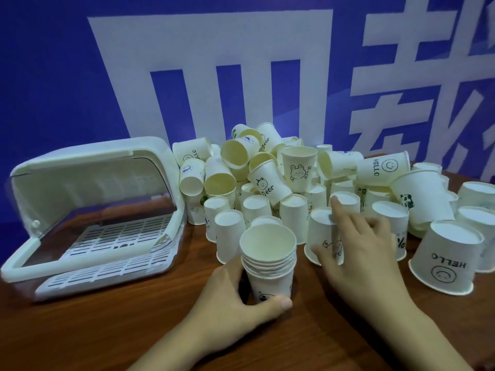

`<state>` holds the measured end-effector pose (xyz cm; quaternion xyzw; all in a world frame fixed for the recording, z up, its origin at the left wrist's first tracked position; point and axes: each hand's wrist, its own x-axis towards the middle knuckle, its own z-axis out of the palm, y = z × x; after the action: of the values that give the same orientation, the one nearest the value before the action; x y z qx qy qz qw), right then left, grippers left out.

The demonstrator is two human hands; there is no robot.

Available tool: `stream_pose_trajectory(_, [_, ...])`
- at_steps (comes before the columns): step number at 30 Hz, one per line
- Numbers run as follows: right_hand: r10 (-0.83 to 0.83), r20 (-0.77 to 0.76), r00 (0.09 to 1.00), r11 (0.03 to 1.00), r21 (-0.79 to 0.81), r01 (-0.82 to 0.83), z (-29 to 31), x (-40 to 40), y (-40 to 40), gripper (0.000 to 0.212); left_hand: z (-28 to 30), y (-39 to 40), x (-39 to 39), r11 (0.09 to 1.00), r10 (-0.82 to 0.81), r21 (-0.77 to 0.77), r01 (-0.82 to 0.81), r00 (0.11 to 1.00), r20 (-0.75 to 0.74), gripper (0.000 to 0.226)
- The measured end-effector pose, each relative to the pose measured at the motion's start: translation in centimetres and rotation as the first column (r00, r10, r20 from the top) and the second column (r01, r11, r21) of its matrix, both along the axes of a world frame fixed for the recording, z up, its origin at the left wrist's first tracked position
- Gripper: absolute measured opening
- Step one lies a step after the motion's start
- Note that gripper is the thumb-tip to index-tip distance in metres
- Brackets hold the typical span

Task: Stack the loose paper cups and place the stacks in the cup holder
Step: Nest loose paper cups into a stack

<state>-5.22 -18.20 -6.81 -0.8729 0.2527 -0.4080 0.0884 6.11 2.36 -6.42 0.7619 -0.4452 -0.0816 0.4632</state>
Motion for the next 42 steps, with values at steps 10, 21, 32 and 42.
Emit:
stream_pose_trajectory(10, [0.082,0.327,0.942,0.946,0.273,-0.177,-0.1,-3.7,2.6,0.062,0.0,0.1,0.2,1.000,-0.019,-0.004,0.019,1.000,0.020,0.055])
stream_pose_trajectory(21, [0.064,-0.002,0.998,0.936,0.348,-0.060,-0.4,-6.1,3.4,0.046,-0.2,0.1,0.2,1.000,-0.004,0.014,0.003,0.999,0.039,0.057])
stream_pose_trajectory(32, [0.346,0.507,0.789,0.634,0.494,-0.595,6.0,-3.1,4.3,0.050,-0.5,-0.1,0.4,1.000,-0.012,-0.007,0.012,1.000,0.011,0.053])
stream_pose_trajectory(42, [0.406,0.382,0.831,0.652,0.516,-0.556,2.5,1.6,6.4,0.082,-0.8,-0.1,0.5,0.998,-0.048,-0.039,0.047,0.999,-0.021,0.037])
